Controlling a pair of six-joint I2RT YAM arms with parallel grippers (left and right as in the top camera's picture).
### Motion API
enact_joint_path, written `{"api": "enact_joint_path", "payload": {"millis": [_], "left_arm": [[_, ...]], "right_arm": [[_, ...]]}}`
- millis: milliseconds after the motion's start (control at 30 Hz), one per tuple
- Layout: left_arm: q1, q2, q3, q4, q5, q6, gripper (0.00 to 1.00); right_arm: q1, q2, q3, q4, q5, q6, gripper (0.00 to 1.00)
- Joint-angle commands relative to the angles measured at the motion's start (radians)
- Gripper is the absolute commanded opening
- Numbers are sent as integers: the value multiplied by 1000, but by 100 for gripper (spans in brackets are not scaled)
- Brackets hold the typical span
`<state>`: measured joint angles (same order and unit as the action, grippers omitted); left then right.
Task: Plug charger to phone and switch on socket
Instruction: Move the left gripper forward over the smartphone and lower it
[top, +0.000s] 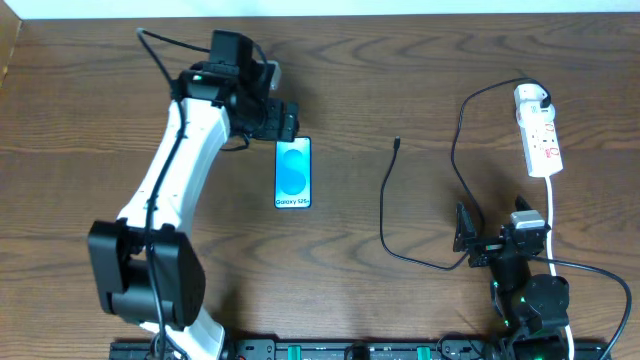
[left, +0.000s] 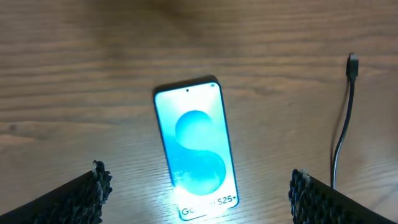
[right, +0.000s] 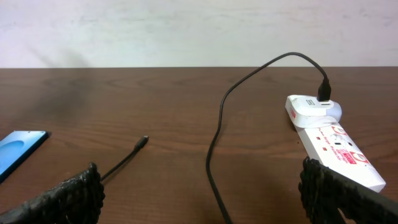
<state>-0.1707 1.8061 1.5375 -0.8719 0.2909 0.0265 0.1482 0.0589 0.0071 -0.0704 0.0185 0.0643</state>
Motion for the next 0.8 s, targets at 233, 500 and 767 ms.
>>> {"api": "enact_joint_path", "payload": {"millis": [233, 500, 767], "left_arm": [[-23, 27, -15, 59, 18, -35, 94], [-89, 142, -15, 85, -138, -158, 93], [-95, 227, -15, 88, -176, -209, 94]], "right_arm": [[8, 0, -2, -3, -2, 9, 99], [8, 0, -2, -3, -2, 9, 99], [8, 0, -2, -3, -2, 9, 99]]}}
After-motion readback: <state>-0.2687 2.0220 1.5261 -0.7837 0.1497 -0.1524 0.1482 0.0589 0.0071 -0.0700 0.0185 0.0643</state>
